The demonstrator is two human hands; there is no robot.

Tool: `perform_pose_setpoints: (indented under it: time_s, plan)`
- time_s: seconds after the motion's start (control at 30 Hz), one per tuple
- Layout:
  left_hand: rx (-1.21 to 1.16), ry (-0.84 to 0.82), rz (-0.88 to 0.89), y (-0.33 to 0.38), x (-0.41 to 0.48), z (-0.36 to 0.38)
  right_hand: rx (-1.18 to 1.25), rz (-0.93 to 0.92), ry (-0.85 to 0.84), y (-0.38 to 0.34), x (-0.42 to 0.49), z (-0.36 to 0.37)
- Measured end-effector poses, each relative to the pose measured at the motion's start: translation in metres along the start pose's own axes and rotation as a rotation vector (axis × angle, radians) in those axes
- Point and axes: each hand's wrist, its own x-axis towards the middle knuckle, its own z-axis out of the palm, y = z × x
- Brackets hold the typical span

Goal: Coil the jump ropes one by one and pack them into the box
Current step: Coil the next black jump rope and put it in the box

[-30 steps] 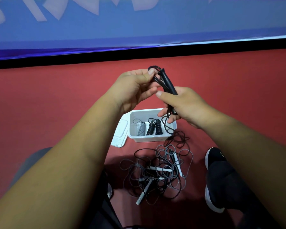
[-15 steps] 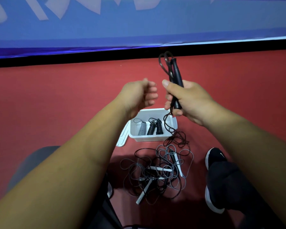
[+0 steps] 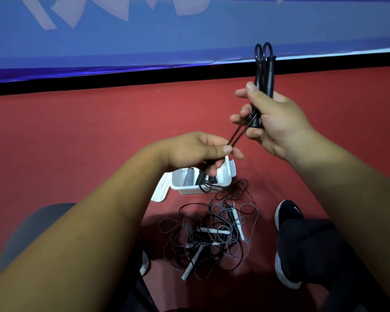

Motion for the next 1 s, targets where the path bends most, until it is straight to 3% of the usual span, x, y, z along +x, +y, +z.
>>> perform_pose_setpoints:
  time_s: [0.1,0.2,0.3,0.4,0.53,0.73,0.87,1.0]
  plan:
    - [0.016,0.035,-0.055,-0.005,-0.001,-0.006,0.025,0.015,-0.016,0.0,0.0,-0.002]
    - [0.036,0.221,-0.073,-0.01,0.001,-0.016,-0.051,0.021,-0.088,0.0,0.001,0.0]
    - [-0.034,0.445,-0.041,-0.007,0.004,-0.024,-0.25,-0.018,-0.133,0.003,0.004,0.0]
    - [-0.251,0.602,0.001,-0.002,0.006,-0.03,-0.513,-0.098,-0.109,0.011,0.007,-0.001]
    - [-0.505,0.589,0.091,0.01,0.0,-0.038,-0.739,-0.141,-0.142,0.019,0.009,-0.003]
    - [-0.488,0.474,0.133,0.009,-0.001,-0.048,-0.933,-0.017,-0.388,0.027,0.004,-0.002]
    - [-0.202,0.425,0.131,0.009,0.002,-0.04,-1.181,0.111,-0.555,0.033,-0.002,-0.001]
    - [0.185,0.38,0.094,0.015,0.001,-0.024,-1.082,0.292,-0.632,0.047,-0.002,-0.003]
